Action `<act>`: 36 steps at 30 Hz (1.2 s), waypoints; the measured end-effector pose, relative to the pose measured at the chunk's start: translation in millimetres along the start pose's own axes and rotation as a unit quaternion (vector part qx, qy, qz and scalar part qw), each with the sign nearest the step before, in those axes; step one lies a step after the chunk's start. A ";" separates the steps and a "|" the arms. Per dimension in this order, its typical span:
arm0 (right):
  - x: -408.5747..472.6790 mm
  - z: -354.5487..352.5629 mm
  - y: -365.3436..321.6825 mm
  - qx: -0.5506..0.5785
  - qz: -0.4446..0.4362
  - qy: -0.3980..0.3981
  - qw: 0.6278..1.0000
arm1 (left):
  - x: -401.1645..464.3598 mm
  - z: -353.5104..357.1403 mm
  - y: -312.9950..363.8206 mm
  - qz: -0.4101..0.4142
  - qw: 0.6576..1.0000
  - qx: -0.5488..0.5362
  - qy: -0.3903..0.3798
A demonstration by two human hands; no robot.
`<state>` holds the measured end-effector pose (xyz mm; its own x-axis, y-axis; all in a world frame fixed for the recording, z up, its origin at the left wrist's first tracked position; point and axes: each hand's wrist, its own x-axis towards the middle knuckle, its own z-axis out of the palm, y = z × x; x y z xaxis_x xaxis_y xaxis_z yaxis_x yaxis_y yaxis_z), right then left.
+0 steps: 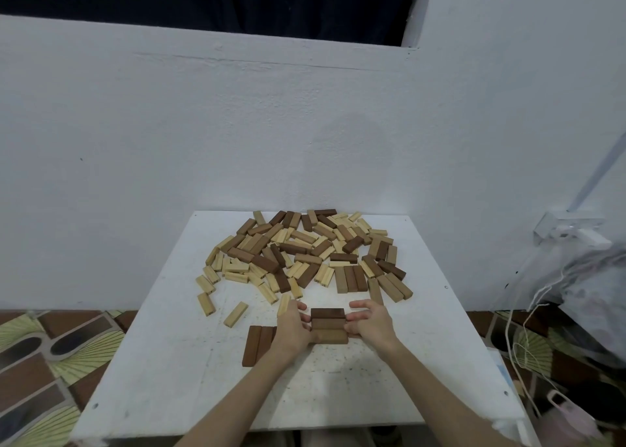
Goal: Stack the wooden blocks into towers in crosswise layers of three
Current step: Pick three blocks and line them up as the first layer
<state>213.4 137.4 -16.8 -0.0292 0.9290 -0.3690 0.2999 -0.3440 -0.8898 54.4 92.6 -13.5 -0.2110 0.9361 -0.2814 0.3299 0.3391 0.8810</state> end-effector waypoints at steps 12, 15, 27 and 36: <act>-2.8 4.8 1.3 0.000 0.003 0.057 0.998 | 0.1 3.3 1.4 0.006 1.000 0.016 0.020; -3.7 5.9 0.7 -0.011 -0.001 0.059 0.998 | 0.3 3.3 1.7 -0.003 1.000 -0.010 0.024; -4.9 7.3 -0.6 -0.003 0.004 0.076 0.997 | 0.3 3.9 -0.3 0.018 0.999 0.014 0.040; -5.9 5.4 -9.6 0.028 -0.004 0.064 0.998 | 1.5 -3.4 5.4 0.030 0.999 0.025 0.039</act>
<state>205.5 134.4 -7.5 0.0917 0.9403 -0.3277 0.2469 -0.3403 -0.9073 52.7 95.6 -7.9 -0.2595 0.9453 -0.1976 0.3887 0.2895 0.8747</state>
